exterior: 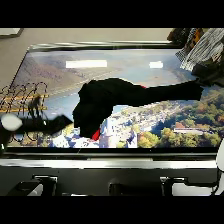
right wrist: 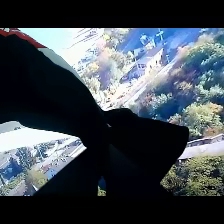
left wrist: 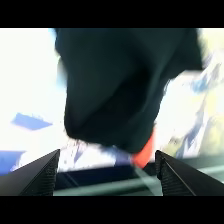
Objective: Fold the clothes and pants, and hang the long-sleeved shirts on hangers.
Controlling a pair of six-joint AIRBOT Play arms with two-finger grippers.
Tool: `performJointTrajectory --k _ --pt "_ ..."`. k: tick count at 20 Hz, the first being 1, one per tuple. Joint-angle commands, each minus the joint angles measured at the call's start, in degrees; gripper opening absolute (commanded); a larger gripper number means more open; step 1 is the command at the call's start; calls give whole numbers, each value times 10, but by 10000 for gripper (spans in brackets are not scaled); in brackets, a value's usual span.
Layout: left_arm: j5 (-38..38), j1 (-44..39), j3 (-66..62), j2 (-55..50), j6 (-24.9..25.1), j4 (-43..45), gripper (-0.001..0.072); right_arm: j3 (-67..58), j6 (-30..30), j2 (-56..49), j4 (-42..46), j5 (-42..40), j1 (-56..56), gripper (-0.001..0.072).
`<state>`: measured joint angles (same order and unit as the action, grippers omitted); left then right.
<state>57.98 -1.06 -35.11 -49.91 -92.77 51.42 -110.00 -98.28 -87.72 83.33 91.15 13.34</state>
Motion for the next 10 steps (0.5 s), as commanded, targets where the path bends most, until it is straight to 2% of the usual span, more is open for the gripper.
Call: performJointTrajectory --k 1,8,10 --pt "-84 -34 167 84 18 -75 718 0 -12 0 -4 5 0 31" --pt "-239 -133 183 13 34 -132 718 0 -16 0 -10 7 0 31" --pt "-269 -142 181 -9 83 -198 718 0 -16 0 -13 9 0 31"
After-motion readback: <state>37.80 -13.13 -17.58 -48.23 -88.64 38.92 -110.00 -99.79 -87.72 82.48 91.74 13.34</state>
